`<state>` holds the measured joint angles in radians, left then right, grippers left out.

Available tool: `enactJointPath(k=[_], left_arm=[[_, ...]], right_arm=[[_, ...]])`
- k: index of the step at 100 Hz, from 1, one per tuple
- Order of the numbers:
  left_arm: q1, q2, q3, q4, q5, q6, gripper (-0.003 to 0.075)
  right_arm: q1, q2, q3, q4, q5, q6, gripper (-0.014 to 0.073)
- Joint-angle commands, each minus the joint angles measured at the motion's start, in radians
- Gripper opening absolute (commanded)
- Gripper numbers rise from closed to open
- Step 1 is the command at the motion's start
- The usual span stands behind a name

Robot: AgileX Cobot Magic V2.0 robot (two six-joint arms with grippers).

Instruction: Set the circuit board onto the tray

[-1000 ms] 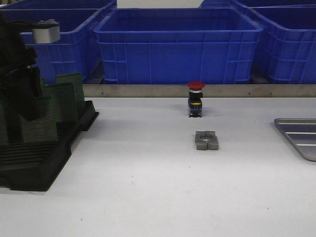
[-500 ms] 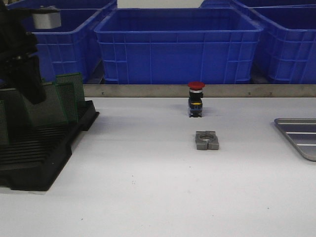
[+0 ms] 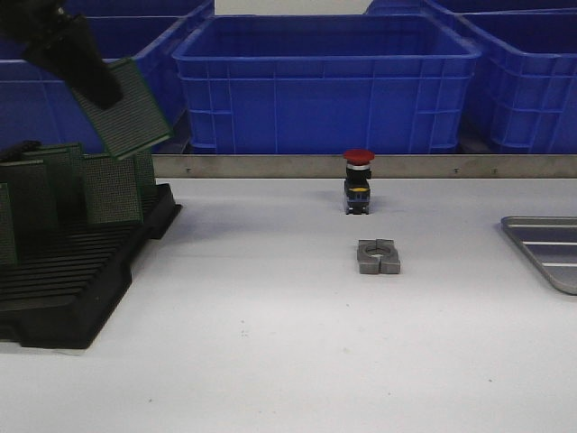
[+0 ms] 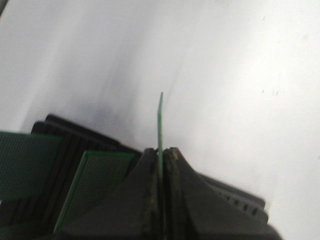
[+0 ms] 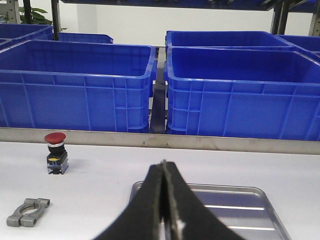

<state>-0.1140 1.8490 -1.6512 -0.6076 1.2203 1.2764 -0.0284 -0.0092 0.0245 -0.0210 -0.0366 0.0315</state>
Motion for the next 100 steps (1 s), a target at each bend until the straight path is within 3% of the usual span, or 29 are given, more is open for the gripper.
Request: enactJointPath(k=[1,44,75,88,100], left_arm=[[-0.043,-0.070,-0.030,-0.133,0.057,-0.049,-0.0018],[-0.295,-0.070,-0.030,-0.264,0.056,-0.062,-0.0018],[-0.335,-0.070,-0.030,-0.268,0.056,-0.062,-0.0018],[-0.335,-0.070,-0.030,-0.268,0.056,-0.062,-0.0018],[-0.335,-0.070,-0.030,-0.268,0.056,-0.062,-0.0018]], right_arm=[[0.003,-0.022,-0.012,-0.008,-0.088,-0.011,-0.0069],[0.003,-0.022,-0.012,-0.008,-0.088,-0.011,-0.0069],[0.003,-0.022,-0.024,0.010,-0.188,0.003,-0.0069],[0.003,-0.001,-0.115,0.037,-0.081,0.072,-0.0069],[0.003,0.074,-0.282,0.057,0.165,0.110,-0.0069]])
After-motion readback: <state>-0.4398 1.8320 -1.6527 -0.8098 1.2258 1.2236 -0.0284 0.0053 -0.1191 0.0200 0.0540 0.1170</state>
